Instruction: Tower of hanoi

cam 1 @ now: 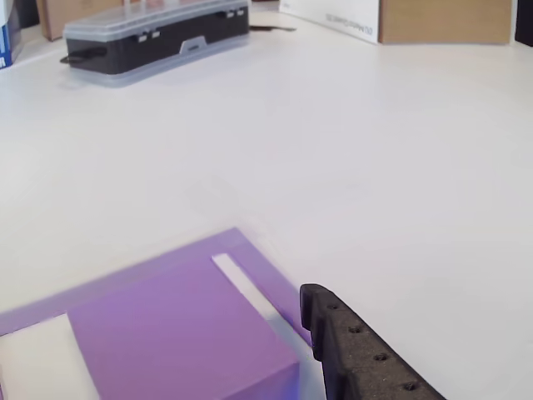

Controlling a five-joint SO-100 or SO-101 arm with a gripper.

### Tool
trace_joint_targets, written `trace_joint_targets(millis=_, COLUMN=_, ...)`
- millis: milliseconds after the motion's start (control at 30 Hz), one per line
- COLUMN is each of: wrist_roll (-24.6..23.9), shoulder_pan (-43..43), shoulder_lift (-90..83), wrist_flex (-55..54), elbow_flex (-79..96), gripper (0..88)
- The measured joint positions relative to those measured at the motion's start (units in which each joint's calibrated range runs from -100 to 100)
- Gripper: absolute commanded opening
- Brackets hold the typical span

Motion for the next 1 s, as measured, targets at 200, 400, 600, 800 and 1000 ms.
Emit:
trace_joint_targets(millis=200, wrist_roll=0.0, shoulder_pan=-1.2, shoulder_lift=0.4, wrist_flex=0.0, elbow_flex=0.0, gripper=57.8)
trace_joint_targets(millis=400, wrist_roll=0.0, shoulder_pan=-1.2, shoulder_lift=0.4, wrist_flex=0.0, elbow_flex=0.0, gripper=57.9)
trace_joint_targets(millis=600, wrist_roll=0.0, shoulder_pan=-1.2, shoulder_lift=0.8, wrist_flex=0.0, elbow_flex=0.2, gripper=58.2)
trace_joint_targets(millis=800, wrist_roll=0.0, shoulder_pan=-1.2, shoulder_lift=1.7, wrist_flex=0.0, elbow_flex=0.7, gripper=58.3)
trace_joint_targets(millis=1000, wrist_roll=0.0, shoulder_pan=-1.2, shoulder_lift=1.7, wrist_flex=-1.5, elbow_flex=1.9, gripper=54.5)
